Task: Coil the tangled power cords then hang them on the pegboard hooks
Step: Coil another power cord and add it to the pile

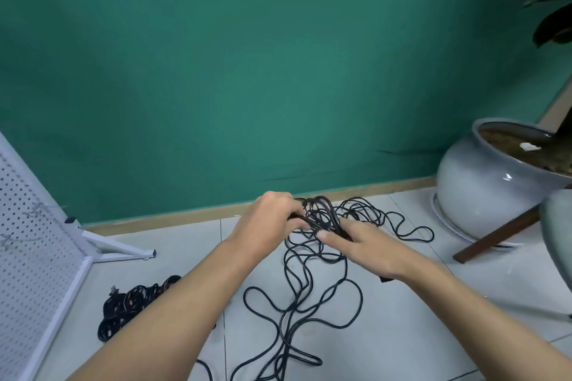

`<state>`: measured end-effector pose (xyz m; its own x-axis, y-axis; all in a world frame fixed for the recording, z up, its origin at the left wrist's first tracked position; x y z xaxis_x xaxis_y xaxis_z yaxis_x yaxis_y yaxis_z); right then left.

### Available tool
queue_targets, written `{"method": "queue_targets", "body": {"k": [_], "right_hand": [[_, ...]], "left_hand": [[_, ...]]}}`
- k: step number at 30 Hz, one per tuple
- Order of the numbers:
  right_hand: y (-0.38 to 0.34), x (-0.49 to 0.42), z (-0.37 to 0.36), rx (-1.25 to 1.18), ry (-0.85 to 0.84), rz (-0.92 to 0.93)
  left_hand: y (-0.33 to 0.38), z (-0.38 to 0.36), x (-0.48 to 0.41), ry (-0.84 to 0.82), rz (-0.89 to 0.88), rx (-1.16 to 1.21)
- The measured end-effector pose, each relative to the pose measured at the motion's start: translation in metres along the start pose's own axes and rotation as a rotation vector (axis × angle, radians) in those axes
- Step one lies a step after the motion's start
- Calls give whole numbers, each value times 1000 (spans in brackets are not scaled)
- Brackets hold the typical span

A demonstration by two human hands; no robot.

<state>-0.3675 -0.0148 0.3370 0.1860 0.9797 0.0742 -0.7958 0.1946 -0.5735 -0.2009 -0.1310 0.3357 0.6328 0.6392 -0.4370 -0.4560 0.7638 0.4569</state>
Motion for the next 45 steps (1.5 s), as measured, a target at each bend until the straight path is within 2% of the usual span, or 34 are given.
{"method": "queue_targets", "body": {"k": [3, 9, 12, 15, 21, 24, 27, 37, 41, 45], "right_hand": [[5, -11, -5, -43, -12, 26], [17, -25, -12, -246, -33, -9], [21, -31, -9, -209, 15, 22], [22, -35, -4, -118, 69, 89], [24, -34, -9, -104, 12, 91], [22, -31, -16, -75, 17, 109], [20, -34, -15, -70, 136, 164], [14, -40, -32, -208, 223, 268], [16, -44, -41, -190, 131, 231], [24, -47, -35, -202, 117, 179]], "left_hand": [[-4, -2, -5, -14, 81, -23], [-18, -5, -6, -5, 131, 87], [-39, -6, -1, -86, 171, 135], [-51, -10, 4, -161, 130, 66], [-50, -2, 3, 25, 291, 56], [-29, -3, 1, 97, 437, 295], [-17, -2, 1, 106, 614, 521], [-21, -15, 7, 175, 945, 971], [-20, -20, 6, 178, 985, 1004], [-16, -22, 3, 87, 855, 947]]}}
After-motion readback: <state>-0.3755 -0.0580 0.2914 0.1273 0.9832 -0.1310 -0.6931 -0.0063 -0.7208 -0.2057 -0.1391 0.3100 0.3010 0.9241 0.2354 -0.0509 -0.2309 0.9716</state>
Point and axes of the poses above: each hand's wrist, its own x-axis away from the middle knuckle, its own z-axis out of the back of the hand, y = z × x, the point moved 3 cm from there along -x, towards the middle knuckle, and after that the axes turned 7 degrees about y, right-handed, at the moved point
